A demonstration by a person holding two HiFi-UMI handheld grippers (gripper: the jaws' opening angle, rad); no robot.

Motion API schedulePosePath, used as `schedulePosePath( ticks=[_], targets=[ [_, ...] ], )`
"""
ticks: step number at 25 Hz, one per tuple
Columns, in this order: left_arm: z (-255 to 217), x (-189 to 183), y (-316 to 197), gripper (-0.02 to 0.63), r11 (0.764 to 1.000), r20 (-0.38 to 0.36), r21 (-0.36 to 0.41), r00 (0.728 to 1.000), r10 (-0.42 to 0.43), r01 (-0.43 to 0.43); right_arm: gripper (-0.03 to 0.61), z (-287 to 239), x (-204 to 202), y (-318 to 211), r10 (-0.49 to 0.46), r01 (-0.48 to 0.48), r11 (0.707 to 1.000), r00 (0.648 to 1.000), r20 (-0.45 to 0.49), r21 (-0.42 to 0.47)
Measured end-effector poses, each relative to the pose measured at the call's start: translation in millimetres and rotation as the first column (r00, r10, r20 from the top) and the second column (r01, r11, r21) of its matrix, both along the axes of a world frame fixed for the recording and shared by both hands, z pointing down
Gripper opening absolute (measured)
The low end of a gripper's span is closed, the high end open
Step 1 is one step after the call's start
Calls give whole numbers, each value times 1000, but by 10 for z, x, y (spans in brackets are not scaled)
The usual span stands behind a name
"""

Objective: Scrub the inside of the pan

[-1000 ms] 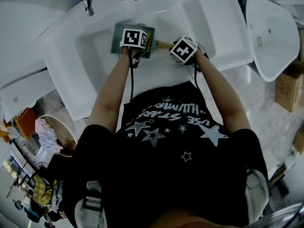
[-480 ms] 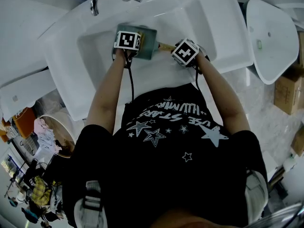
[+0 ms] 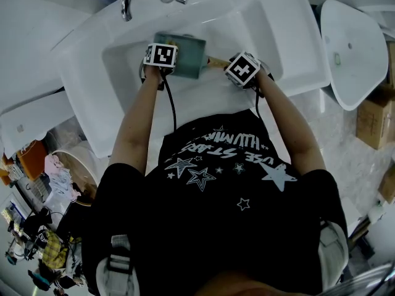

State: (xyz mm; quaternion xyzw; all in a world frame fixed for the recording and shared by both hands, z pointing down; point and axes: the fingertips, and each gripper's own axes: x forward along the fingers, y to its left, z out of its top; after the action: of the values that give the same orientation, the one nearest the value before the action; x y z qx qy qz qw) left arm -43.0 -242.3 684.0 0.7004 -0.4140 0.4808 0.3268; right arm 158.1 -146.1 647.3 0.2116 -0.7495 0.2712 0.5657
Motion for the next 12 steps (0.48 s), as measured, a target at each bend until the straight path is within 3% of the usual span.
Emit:
schedulePosePath(
  ticks=[4,12],
  targets=[
    [-55,-172,-32,43,1000,62,19,998,-13,12,138,-31,-63,-1,1,-1,1000,1000,2,3],
    [-25,-195,-44,43,999,95,32,995,-23,20,137,-1,-47,-8,-5,5,1000,1000,7,4]
  ],
)
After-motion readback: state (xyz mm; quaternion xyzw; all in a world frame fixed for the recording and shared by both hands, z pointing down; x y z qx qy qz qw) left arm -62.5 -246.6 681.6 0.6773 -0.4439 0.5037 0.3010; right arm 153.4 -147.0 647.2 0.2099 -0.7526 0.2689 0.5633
